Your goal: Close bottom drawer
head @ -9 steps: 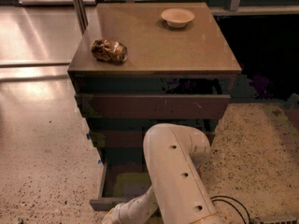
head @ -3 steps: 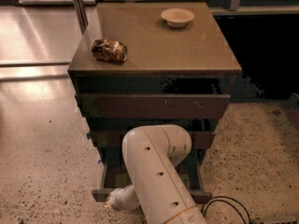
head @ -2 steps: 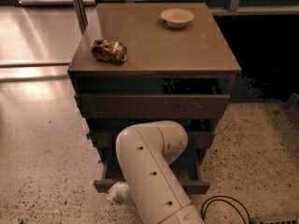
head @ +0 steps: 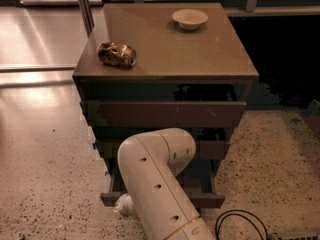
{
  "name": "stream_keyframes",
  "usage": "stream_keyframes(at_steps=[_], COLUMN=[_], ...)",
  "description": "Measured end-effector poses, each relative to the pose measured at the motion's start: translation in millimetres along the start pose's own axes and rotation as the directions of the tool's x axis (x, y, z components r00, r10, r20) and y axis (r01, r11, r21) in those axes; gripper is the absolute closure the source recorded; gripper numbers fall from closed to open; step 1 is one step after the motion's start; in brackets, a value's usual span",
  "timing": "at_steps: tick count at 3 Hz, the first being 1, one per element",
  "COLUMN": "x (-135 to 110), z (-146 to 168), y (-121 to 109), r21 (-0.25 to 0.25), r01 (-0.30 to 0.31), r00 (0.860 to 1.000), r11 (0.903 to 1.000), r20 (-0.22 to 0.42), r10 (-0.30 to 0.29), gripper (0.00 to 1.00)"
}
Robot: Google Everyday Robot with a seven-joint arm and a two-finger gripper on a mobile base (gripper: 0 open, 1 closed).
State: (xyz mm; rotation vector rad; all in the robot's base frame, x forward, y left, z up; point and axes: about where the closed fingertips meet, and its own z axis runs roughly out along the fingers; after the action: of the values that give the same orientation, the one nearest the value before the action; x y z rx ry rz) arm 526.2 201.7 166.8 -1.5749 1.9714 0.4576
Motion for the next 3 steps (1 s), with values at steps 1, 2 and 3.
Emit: stream_keyframes(at_steps=[1,2,3], x=[-8.5,-8.5,-8.8], z=[-0.5,-0.5,1.3], y=[-27.8,-27.8,-24.8], r21=[0.063,0.063,0.052], r01=[0.041,0.041,0.033], r00=[0.999,0.999,0.999], r11=[0.9972,0.9972,0.9981], r20=[-0.022,-0.022,-0.011], r10=[-0.04,-0.04,-0.032], gripper=[1.0,1.0,1.0])
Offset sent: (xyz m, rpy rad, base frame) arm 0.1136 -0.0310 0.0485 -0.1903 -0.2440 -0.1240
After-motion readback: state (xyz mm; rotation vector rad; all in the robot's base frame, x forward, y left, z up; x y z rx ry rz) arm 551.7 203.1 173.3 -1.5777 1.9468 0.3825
